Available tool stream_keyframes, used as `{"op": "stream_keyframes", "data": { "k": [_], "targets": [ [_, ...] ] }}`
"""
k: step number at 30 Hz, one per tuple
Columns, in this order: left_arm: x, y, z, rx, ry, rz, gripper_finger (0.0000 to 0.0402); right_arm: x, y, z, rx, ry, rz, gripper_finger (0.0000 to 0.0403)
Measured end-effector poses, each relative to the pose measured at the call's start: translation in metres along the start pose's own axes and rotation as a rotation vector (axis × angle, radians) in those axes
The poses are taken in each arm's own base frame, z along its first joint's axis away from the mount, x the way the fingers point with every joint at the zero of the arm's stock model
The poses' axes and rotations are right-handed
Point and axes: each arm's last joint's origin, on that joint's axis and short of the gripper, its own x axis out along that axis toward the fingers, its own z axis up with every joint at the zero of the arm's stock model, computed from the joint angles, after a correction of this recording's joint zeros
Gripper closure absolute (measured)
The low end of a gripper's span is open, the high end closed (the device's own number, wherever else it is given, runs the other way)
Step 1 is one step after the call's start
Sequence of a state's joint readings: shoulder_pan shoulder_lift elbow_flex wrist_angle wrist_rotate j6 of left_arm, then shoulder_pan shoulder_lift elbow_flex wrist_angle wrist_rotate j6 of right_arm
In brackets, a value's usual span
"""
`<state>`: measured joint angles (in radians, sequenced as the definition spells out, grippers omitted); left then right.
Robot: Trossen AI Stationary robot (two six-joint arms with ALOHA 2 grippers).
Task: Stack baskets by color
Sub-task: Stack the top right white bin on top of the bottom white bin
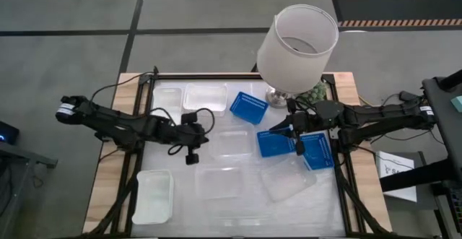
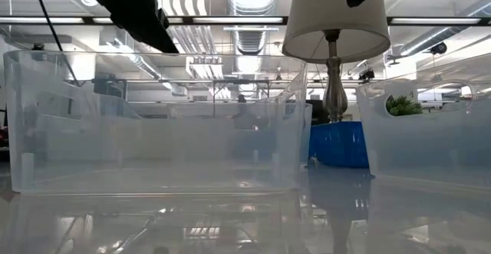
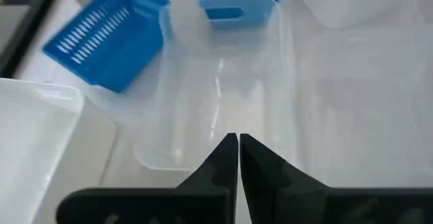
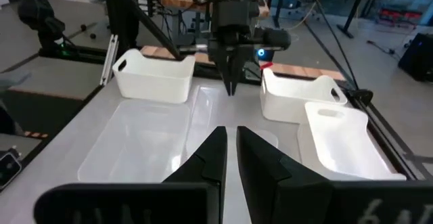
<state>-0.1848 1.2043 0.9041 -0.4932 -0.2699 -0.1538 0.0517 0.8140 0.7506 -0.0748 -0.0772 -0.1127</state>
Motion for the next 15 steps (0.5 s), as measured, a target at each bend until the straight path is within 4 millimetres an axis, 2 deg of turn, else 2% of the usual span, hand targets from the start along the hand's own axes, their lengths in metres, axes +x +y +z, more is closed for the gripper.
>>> {"op": "stream_keyframes", "data": {
  "k": [4,9,11,15],
  "targets": [
    [-0.001,-0.003,0.005,-0.077,0.100,-0.076,0.0402,0.000,0.000,-0.002,0.002,0.025,0.003,0.0376],
    [-0.011,-0.012,0.016,-0.397,0.277,-0.107,0.0402,0.000,0.000,-0.002,-0.017,0.024,0.003,0.0376],
    [-0.015,-0.021,0.018,-0.474,0.344,-0.087,0.0402,0.000,0.000,-0.002,-0.041,0.024,0.003,0.0376],
    [-0.020,-0.049,0.023,-0.514,0.417,-0.107,0.0402,0.000,0.000,-0.002,-0.061,0.024,0.003,0.0376]
  ]
}}
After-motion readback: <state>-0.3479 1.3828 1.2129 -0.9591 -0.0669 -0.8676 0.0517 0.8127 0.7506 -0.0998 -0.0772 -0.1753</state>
